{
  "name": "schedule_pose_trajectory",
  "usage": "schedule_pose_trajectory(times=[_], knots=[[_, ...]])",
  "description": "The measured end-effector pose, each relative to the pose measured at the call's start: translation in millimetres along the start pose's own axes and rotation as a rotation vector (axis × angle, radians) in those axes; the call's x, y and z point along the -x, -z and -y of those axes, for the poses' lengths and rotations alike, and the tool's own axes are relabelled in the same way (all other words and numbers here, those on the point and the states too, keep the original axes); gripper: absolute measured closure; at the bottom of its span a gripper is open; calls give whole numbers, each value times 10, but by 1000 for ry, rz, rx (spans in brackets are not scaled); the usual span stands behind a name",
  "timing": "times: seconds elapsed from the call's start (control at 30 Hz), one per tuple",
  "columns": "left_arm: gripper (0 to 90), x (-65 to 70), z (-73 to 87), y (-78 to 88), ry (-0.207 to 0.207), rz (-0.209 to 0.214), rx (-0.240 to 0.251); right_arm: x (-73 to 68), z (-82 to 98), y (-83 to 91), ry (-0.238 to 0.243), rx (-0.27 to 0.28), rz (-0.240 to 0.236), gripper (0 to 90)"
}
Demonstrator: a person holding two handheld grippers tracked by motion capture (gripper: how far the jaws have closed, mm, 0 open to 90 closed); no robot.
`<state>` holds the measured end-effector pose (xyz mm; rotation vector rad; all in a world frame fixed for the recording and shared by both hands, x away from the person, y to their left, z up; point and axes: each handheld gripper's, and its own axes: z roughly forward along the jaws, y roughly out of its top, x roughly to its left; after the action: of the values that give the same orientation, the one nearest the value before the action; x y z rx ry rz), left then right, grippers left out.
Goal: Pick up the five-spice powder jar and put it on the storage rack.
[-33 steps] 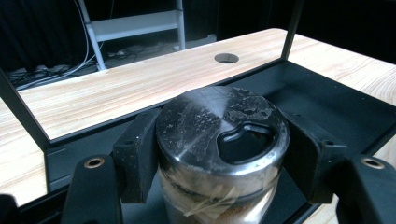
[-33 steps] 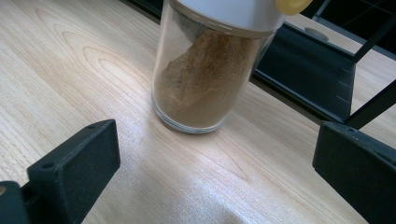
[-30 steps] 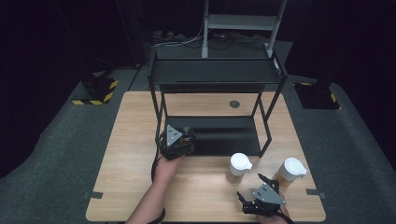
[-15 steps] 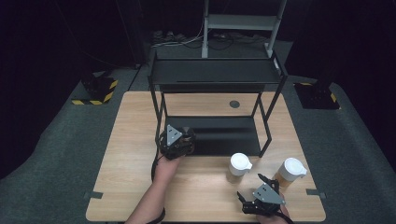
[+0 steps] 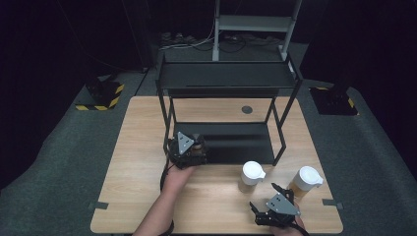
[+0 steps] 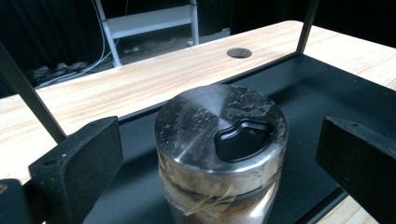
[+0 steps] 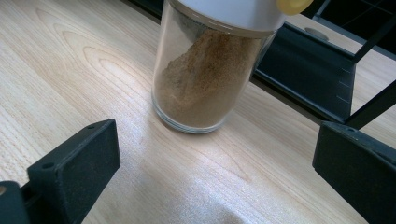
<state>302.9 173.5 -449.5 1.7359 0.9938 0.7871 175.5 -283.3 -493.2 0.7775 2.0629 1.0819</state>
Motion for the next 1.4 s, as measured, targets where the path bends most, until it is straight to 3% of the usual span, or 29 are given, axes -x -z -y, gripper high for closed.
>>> schedule_pose_trajectory(times=[0.5, 1.4], knots=[[6, 43, -18, 93, -3, 5, 20, -1, 2, 1, 2, 1, 0, 0], [5, 63, -21, 528, -12, -38, 53, -4, -1, 2, 3, 0, -1, 0]])
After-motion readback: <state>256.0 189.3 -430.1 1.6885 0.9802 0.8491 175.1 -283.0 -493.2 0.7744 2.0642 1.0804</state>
